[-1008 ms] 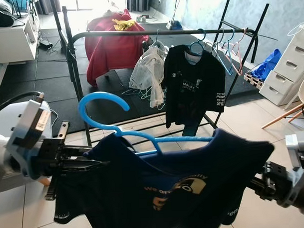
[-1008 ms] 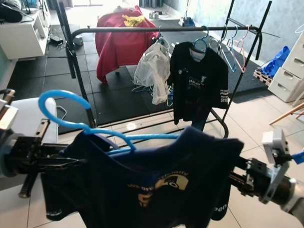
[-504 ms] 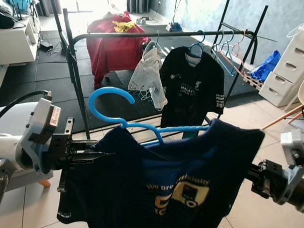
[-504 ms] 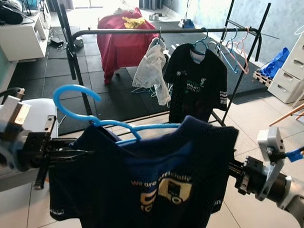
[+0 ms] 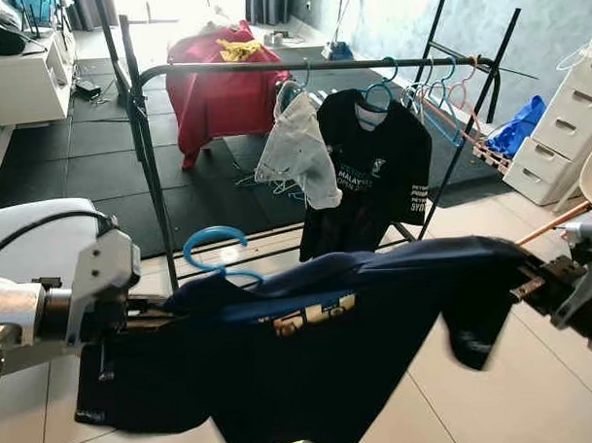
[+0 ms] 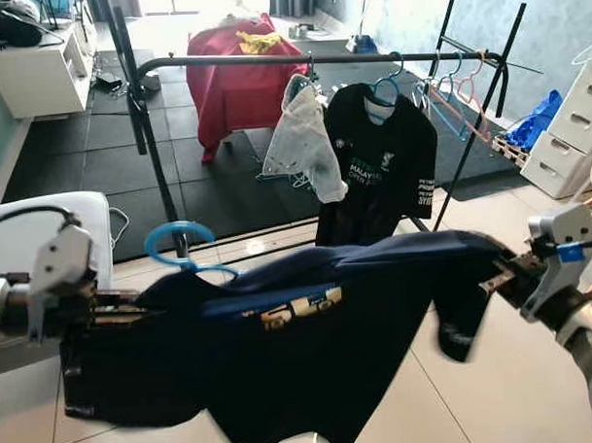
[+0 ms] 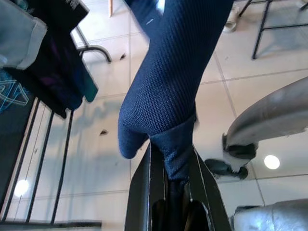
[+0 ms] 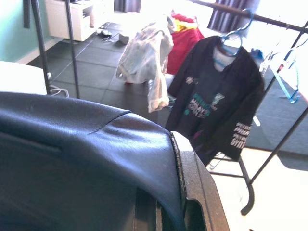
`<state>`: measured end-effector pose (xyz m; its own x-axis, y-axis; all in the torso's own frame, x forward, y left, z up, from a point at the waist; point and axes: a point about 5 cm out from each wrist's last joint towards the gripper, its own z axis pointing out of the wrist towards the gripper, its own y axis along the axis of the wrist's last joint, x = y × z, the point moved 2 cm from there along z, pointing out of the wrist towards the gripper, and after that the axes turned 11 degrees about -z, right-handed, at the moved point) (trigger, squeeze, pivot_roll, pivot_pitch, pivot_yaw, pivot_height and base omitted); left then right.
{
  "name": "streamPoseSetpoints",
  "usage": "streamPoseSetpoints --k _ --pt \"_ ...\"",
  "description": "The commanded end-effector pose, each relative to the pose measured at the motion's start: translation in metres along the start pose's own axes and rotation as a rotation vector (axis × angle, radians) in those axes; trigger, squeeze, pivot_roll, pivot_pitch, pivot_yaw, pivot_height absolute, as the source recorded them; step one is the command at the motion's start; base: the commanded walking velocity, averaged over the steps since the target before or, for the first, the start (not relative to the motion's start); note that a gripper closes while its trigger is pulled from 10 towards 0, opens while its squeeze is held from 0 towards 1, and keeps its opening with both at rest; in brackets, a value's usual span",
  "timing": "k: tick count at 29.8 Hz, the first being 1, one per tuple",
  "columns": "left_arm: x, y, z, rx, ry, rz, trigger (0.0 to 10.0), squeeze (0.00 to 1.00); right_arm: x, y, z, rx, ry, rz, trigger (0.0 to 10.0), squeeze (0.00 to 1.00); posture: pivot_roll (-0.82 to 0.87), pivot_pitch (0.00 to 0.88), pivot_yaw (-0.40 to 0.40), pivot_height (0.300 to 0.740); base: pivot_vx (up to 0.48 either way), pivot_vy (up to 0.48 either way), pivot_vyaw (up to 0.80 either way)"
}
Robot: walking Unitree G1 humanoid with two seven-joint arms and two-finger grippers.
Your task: Hang hanger
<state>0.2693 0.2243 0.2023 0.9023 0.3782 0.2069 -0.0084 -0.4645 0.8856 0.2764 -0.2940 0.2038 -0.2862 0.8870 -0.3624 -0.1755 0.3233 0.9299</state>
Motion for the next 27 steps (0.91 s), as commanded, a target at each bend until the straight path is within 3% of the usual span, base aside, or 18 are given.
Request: streamPoseSetpoints --k 1,5,7,8,11,14,15,17,18,19,22,23,26,27 --pt "0.012 -0.011 -0.011 0.109 0.092 0.001 10.0 0.00 -0.023 0.003 -0.010 -0.002 -0.139 -0.024 0.0 0.00 -0.01 0.042 -0.072 0.740 0.000 0.000 0.00" --pt "0.027 -0.015 -0.013 0.114 0.214 0.011 10.0 0.00 -0.016 -0.005 -0.011 0.037 -0.109 -0.036 0.0 0.00 -0.01 0.043 -0.071 0.740 0.000 0.000 0.00" --pt "0.038 -0.006 -0.011 0.025 0.310 0.007 10.0 0.00 -0.006 -0.013 -0.009 0.063 -0.077 -0.030 0.0 0.00 -0.01 0.043 -0.071 0.740 0.000 0.000 0.00" --pt "0.038 -0.006 -0.011 0.025 0.310 0.007 10.0 0.00 -0.006 -0.013 -0.009 0.063 -0.077 -0.030 0.0 0.00 -0.01 0.043 -0.071 0.740 0.000 0.000 0.00" --pt "0.064 0.014 -0.011 -0.179 0.526 -0.043 10.0 0.00 0.013 -0.028 -0.004 0.109 -0.014 -0.039 0.0 0.00 -0.01 0.040 -0.063 0.740 0.000 0.000 0.00" --pt "0.072 0.020 -0.013 -0.261 0.595 -0.069 10.0 0.00 0.016 -0.033 -0.003 0.133 -0.005 -0.041 0.0 0.00 -0.02 0.041 -0.059 0.740 0.000 0.000 0.00" --pt "0.072 0.020 -0.013 -0.261 0.595 -0.069 10.0 0.00 0.016 -0.033 -0.003 0.133 -0.005 -0.041 0.0 0.00 -0.02 0.041 -0.059 0.740 0.000 0.000 0.00" --pt "0.076 0.028 -0.022 -0.389 0.628 -0.102 10.0 0.00 0.010 -0.037 -0.005 0.157 -0.033 -0.040 0.0 0.00 -0.02 0.042 -0.057 0.740 0.000 0.000 0.00" --pt "0.076 0.028 -0.022 -0.389 0.628 -0.102 10.0 0.00 0.010 -0.037 -0.005 0.157 -0.033 -0.040 0.0 0.00 -0.02 0.042 -0.057 0.740 0.000 0.000 0.00" --pt "0.076 0.031 -0.026 -0.451 0.622 -0.122 10.0 0.00 0.008 -0.038 -0.007 0.165 -0.040 -0.041 0.0 0.00 -0.02 0.042 -0.057 0.740 0.000 0.000 0.00" --pt "0.067 0.041 -0.023 -0.552 0.539 -0.138 10.0 0.00 0.014 -0.039 -0.005 0.165 -0.025 -0.035 0.0 0.00 -0.02 0.041 -0.060 0.740 0.000 0.000 0.00" --pt "0.062 0.046 -0.017 -0.583 0.489 -0.136 10.0 0.00 0.022 -0.038 -0.002 0.159 -0.001 -0.026 3.1 0.00 -0.02 0.041 -0.060 0.740 0.000 0.000 0.00" --pt "0.058 0.050 -0.012 -0.601 0.459 -0.133 10.0 0.00 0.027 -0.038 0.001 0.154 0.016 -0.020 3.1 0.00 -0.02 0.041 -0.060 0.740 0.000 0.000 0.00" --pt "0.054 0.052 -0.003 -0.597 0.428 -0.123 10.0 0.00 0.030 -0.038 0.003 0.148 0.005 -0.003 10.0 0.00 -0.01 0.040 -0.060 0.740 0.000 0.000 0.00"
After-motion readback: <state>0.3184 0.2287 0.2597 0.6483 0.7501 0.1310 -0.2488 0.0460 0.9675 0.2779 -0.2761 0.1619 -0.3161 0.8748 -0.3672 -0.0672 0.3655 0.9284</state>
